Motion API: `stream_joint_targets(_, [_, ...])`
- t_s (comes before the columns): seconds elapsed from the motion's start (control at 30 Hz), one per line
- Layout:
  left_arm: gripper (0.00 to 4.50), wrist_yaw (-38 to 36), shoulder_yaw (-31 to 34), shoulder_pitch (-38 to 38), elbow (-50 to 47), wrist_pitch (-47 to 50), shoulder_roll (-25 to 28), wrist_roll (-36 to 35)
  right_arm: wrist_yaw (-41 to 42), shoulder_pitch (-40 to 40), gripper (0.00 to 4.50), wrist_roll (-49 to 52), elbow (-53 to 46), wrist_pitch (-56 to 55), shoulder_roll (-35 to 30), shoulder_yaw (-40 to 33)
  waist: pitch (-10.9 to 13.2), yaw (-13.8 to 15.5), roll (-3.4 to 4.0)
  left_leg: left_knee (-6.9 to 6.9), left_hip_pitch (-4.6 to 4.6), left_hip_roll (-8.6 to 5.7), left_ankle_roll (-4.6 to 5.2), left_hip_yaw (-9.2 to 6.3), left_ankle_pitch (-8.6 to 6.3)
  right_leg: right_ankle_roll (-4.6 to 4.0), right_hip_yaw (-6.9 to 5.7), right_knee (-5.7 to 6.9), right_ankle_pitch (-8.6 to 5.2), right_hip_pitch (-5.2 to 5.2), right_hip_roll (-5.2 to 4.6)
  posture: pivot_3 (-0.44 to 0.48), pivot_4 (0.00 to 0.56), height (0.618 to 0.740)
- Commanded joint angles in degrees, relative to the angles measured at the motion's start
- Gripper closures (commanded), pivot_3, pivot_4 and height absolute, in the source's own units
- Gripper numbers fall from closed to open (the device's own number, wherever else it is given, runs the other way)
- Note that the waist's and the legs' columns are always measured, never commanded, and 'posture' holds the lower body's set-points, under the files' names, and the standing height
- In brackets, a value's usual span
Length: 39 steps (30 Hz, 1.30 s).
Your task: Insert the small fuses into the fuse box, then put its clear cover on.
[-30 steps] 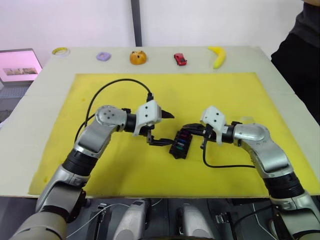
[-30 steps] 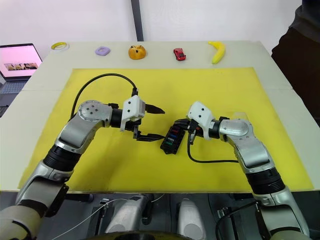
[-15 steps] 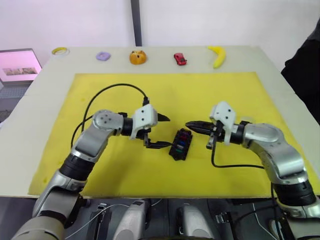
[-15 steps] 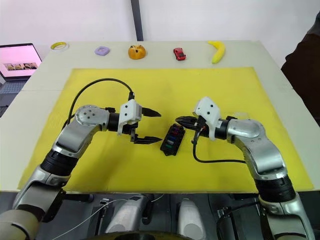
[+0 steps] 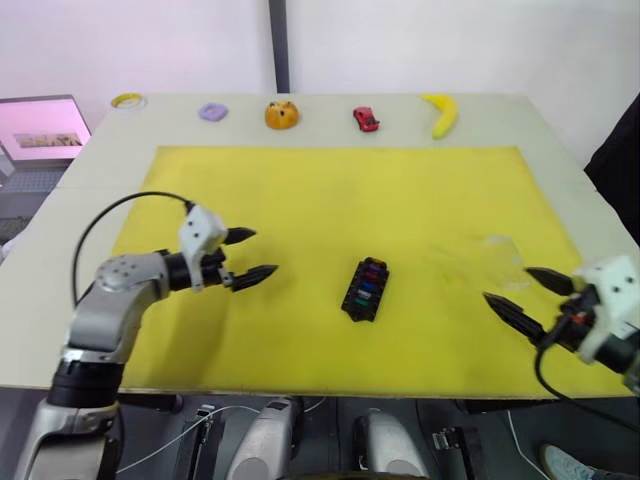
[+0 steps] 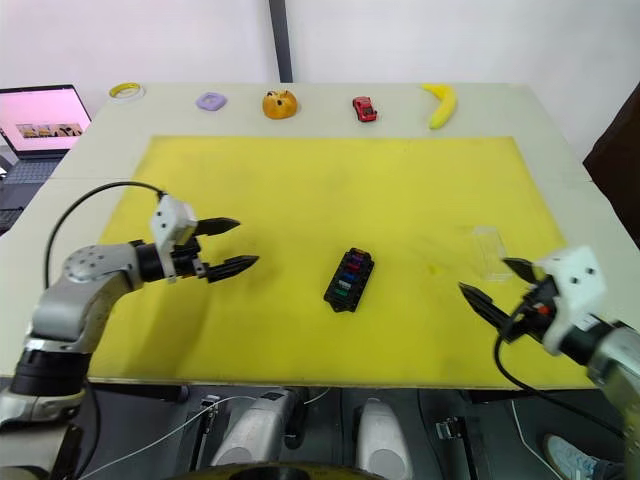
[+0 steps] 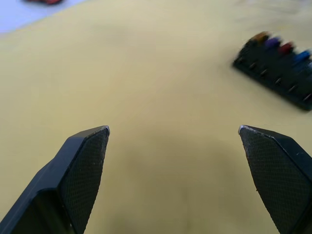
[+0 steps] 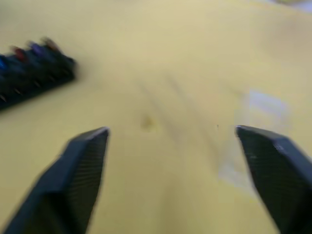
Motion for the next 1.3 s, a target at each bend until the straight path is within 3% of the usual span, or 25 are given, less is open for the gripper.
stream_joint_targets(0.03, [0.0,0.0,6.03,1.93,1.7,-0.22,2.62,-2.32,0.51,4.78,0.03,1.2,-0.05,-2.12,1.23,-8.49,-0.01,0.04,0.01,-0.06,0.09,0.0,0.0,0.01,-0.01,-0.02,0.0,-0.05,-0.02,0.01,-0.01,0.0,0.15,0.735])
stream_joint_targets(0.27, [0.0,-0.21,15.05,8.37,8.6,-2.73,8.18,-2.74,0.56,13.79,0.03,4.99,-0.62,-3.6,5.82,-18.24,-0.03,-0.08,0.06,-0.28,0.15,0.04,-0.01,0.08,-0.03,-0.23,0.08,-0.13,-0.14,-0.05,-0.05,0.0,0.15,0.735])
stream_joint_targets(0.53, [0.0,1.38,16.96,9.56,9.46,-4.07,9.09,-2.63,-1.98,15.44,0.03,7.23,-0.09,-3.96,4.88,-19.67,-0.04,-0.03,0.04,-0.48,0.26,0.08,-0.17,0.14,-0.13,-0.48,0.14,-0.32,-0.29,0.02,-0.08,0.0,0.15,0.735])
stream_joint_targets(0.67, [0.0,1.59,14.7,7.09,6.65,-2.52,8.58,-3.57,-5.72,12.92,0.03,9.22,-1.88,-1.9,3.73,-17.92,-0.04,-0.04,0.04,-0.63,0.3,0.09,-0.17,0.16,-0.12,-0.49,0.14,-0.43,-0.28,0.0,-0.09,0.0,0.15,0.735])
stream_joint_targets(0.87, [0.0,-2.54,7.15,1.83,-5.23,3.8,8.56,-8.52,-13.15,9.42,0.03,14.34,-7.31,4.83,2.25,-15.37,-0.05,0.02,0.06,-0.65,0.28,0.08,-0.02,0.17,-0.03,-0.47,0.14,-0.5,-0.27,0.02,-0.09,0.0,0.15,0.735])
stream_joint_targets(1.1, [0.0,-7.93,-4.84,-10.32,-13.58,9.54,5.35,-14.42,-29.44,0.2,0.03,23.83,-12.71,17.11,0.4,-7.31,-0.06,-0.1,0.06,-0.66,0.32,0.09,0.01,0.2,-0.01,-0.43,0.13,-0.5,-0.25,0.08,-0.06,0.0,0.15,0.735])
stream_joint_targets(1.3, [0.0,-10.41,-8.96,-15.68,-13.57,8.68,1.75,-15.44,-41.5,-9.5,0.03,26.06,-10.36,24.11,0.16,0.01,-0.05,-0.19,0.07,-0.67,0.31,0.08,0.02,0.22,0.01,-0.26,0.12,-0.5,-0.15,0.27,-0.03,0.0,0.15,0.735])
